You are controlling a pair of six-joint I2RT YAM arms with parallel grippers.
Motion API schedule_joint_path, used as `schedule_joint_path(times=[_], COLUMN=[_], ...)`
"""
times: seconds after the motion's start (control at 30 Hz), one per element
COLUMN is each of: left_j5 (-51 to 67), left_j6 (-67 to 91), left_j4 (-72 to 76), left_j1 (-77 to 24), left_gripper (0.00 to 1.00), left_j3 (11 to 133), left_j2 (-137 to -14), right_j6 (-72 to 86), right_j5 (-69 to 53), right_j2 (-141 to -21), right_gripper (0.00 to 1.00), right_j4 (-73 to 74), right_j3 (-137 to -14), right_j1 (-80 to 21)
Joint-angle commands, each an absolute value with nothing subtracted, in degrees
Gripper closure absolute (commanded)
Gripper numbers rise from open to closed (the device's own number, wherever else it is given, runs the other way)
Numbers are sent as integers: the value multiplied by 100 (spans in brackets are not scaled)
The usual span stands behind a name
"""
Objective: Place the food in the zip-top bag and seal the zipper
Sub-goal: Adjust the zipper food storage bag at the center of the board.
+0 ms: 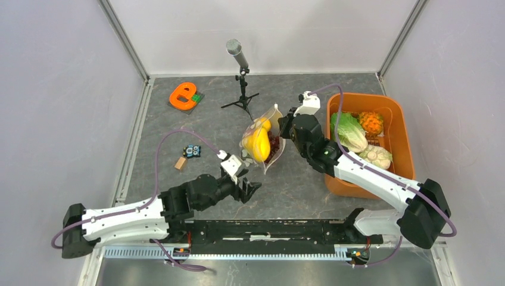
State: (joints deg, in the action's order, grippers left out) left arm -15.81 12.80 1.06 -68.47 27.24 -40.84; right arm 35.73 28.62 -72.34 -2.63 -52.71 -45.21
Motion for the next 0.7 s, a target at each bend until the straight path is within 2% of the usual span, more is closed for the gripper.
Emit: schedule_joint_path(times=[0.0, 0.23, 0.5, 0.57, 0.67], left_j5=[-2969, -4478, -6137, -6400, -6783], left_j6=[1205, 923, 457, 121, -189], left_j4=[1255, 2443, 3633, 4340, 4468], left_j1=[-7609, -8532, -8908, -8906, -8895], left_gripper=[26, 23, 22, 24, 31], left_j3=[2503, 2503, 2663, 2648, 2908], left_j2=[-4348, -5412, -6866, -7210, -7576], right_j6=[3653, 3763, 3816, 3835, 3849], right_j5=[3070, 3098, 2999, 2954, 2938], right_j2=[-7222, -7148, -7002, -6959, -6893], right_gripper=[100, 100, 100, 100, 100], right_j4=[-433, -330, -295, -290, -265], right_j3=[-5565, -5572, -5516, -5485, -5432], right_j1=[-4483, -4483, -4482, -4482, -4482])
